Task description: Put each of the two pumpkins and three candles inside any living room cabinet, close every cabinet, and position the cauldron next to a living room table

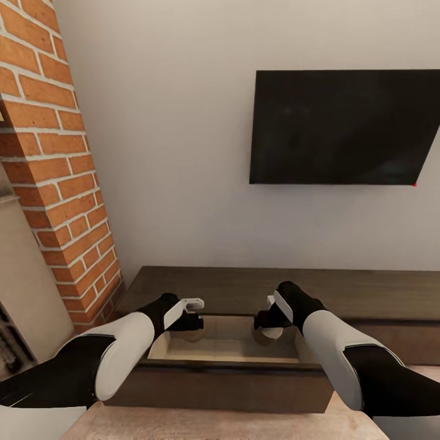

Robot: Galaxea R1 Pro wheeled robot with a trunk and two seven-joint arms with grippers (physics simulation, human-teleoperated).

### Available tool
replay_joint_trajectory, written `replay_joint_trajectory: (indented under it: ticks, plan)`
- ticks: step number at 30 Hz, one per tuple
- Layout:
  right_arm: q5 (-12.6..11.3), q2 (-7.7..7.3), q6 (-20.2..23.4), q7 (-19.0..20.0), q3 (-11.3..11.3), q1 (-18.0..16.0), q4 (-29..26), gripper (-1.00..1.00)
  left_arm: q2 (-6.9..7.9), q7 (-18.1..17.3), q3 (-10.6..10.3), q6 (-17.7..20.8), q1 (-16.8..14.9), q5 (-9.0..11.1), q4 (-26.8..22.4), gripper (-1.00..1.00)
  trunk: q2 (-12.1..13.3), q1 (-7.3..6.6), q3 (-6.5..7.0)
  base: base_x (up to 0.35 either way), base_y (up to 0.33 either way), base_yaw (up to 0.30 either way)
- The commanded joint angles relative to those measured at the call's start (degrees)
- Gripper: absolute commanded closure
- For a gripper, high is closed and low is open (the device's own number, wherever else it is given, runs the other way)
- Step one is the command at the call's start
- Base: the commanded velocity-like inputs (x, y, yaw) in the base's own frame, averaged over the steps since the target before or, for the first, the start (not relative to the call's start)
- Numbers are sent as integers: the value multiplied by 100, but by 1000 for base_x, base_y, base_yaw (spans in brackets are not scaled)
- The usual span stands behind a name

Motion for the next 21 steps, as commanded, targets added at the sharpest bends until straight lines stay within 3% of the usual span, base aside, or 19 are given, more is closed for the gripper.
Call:
replay_joint_trajectory:
  ticks: [1, 7, 21]
  plan:
    - [-10, -2, 26, 14, 26, -3, -8, 100, -1, 21, 12, -9, -4, 35, -2, 100, -45, 22, -24, 0, 0, 0]
    - [-10, -2, 25, 14, 26, -3, 1, 100, -1, 26, 12, -251, 2, 29, -1, 100, -285, 153, -132, 0, 0, 0]
    - [-10, -2, 26, 14, 26, -3, 5, 100, -1, 22, 12, -285, 5, 28, -1, 100, -847, 461, -471, 0, 0, 0]
